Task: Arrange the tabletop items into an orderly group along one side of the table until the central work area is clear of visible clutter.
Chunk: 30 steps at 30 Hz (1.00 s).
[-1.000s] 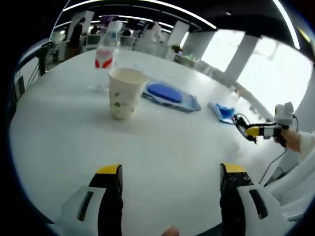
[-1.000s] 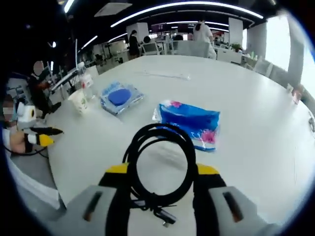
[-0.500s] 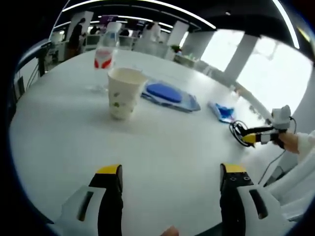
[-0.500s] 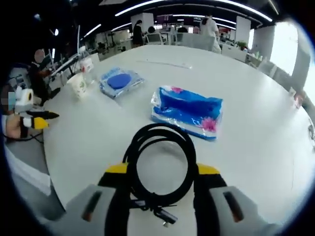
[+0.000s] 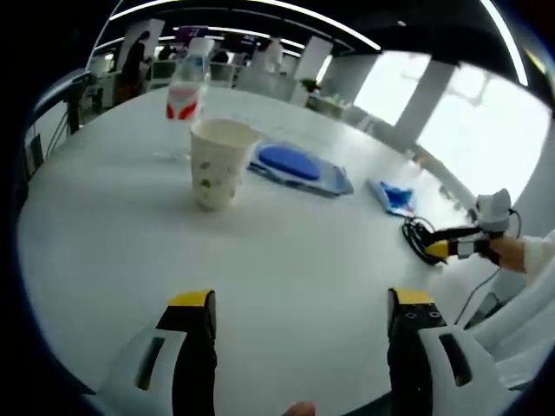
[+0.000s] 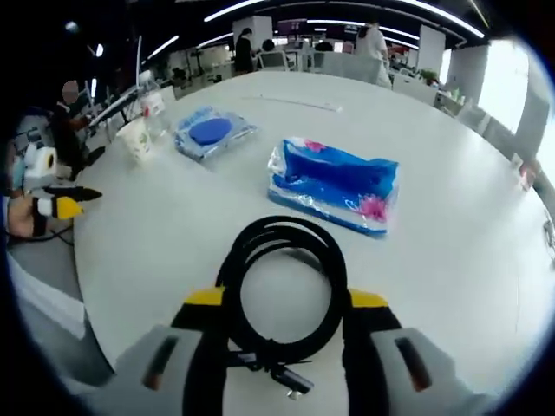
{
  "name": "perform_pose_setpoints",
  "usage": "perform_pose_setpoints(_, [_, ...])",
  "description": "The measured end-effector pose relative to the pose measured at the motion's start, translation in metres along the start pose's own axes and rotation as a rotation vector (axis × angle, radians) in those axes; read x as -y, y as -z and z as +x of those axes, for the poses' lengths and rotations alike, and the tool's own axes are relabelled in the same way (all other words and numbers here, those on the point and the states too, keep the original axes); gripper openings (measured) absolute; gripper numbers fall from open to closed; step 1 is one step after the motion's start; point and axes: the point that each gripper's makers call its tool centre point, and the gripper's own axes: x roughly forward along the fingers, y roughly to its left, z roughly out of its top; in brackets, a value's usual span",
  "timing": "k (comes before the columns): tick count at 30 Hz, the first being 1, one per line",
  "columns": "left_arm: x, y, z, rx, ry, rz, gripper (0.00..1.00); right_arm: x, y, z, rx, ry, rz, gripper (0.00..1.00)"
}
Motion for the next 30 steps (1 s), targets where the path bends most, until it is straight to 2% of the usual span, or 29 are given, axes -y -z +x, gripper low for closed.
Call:
perform_pose_setpoints(10, [0.000, 0.001, 0.000, 0.000, 0.001, -0.007, 0.78, -0.003, 0.001, 0.000, 0.006, -0.012, -0.024, 0.54])
perform_pose_setpoints(14, [0.000, 0.000, 0.001, 0.003, 0.002, -0.004, 0.78, -0.004, -0.012, -0.004, 0.070, -0.029, -0.002, 0.58])
perform_pose_setpoints(20, [0.003, 0.000, 0.001, 0.006, 0.007, 0.002, 0.79, -0.004, -0.022, -0.006, 0.101, -0.020, 0.003, 0.69])
perform_pose_setpoints(30, [0.002, -0.003, 0.000, 0.016, 0.008, 0.004, 0.80, -0.009, -0.017, -0.007, 0.097, -0.021, 0.015, 0.70])
